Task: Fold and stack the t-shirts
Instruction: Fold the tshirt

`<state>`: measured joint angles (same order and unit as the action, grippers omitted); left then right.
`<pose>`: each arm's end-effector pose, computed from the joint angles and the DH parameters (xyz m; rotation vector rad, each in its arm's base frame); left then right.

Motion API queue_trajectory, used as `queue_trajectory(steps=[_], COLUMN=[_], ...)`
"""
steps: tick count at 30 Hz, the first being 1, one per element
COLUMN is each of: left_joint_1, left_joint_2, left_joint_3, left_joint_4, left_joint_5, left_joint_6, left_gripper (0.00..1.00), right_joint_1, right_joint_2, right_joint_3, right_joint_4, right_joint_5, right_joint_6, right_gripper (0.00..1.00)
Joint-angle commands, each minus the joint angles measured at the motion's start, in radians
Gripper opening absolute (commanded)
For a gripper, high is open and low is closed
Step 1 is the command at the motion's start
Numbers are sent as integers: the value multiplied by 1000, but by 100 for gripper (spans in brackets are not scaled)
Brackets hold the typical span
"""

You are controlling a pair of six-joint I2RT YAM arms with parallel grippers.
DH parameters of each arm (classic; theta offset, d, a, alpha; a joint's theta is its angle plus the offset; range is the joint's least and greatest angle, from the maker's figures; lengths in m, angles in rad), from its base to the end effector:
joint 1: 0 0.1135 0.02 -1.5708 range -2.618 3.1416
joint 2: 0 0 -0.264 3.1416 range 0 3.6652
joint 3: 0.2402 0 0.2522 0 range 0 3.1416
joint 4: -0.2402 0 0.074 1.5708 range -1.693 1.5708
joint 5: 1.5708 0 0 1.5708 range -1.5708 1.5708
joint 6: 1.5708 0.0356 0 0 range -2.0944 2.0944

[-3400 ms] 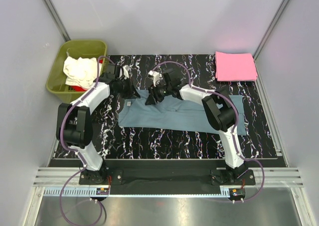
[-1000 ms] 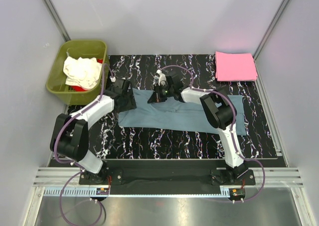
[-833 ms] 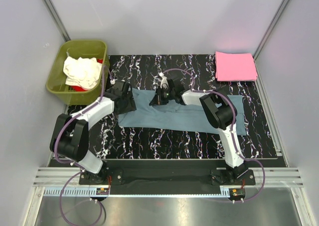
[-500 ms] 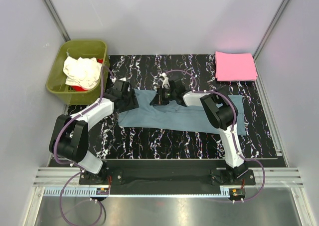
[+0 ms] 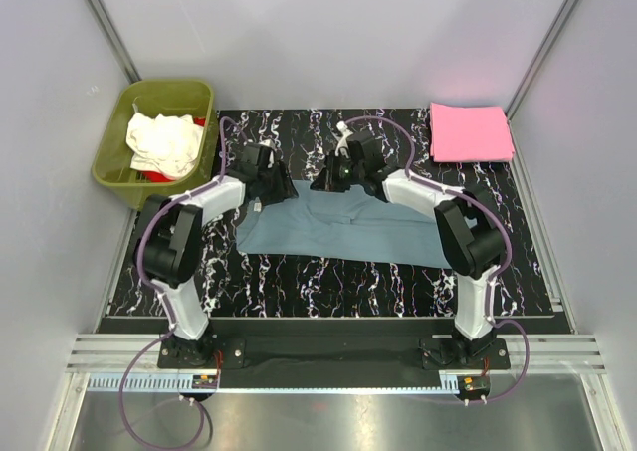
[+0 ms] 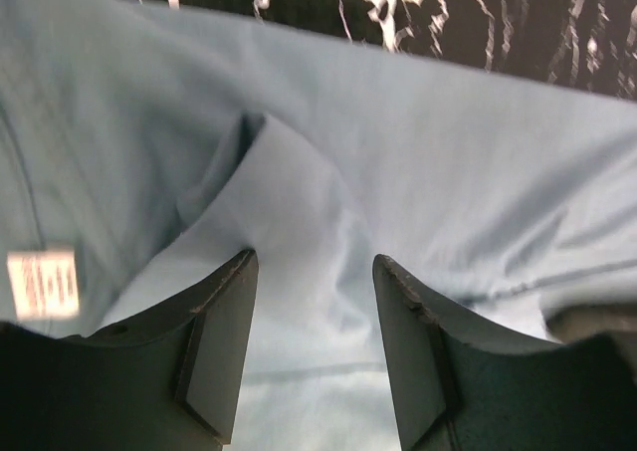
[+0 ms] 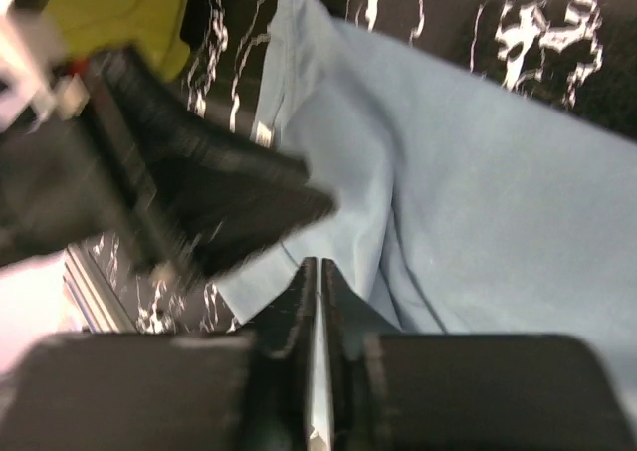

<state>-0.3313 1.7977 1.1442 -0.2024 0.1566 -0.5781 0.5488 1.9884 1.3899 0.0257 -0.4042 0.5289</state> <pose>0.3593 -0.1295 0.1870 -0.2352 2.4926 -0.5869 0.3791 0.2482 0.2085 -0.2760 2.2672 1.0340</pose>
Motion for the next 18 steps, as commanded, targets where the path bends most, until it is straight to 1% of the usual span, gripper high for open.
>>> queue_trajectory(steps=[1,3,5,8,11,15,18], left_joint_1=[18,31,40,58,60,60,60], left_joint_2=[58,106,129,157,173,198,204], left_joint_3=[69,110,133,167,184,219,276], left_joint_4=[54,49,50,41,12,-37,-90], left_joint_5=[-6,3,17,26,5,-28,-43], left_joint_6=[24,27,21,8,7,4,26], left_gripper=[55,55,55,55,56,57,58], right_joint_1=[-1,0,0,-1,-9,-13,-13], right_joint_2=[-49,-60,-60,-33,-11,-31,-66], right_joint_3=[-55,-104,-141,-199,-213,-215,-198], right_joint_4=[-63,-35,40,88,48,2,-79], right_joint_5=[-31,-67,-94,-148,-70,19,155], right_joint_6=[-7,9,23,16,6,6,25], right_gripper=[6,1,1,1,1,2,2])
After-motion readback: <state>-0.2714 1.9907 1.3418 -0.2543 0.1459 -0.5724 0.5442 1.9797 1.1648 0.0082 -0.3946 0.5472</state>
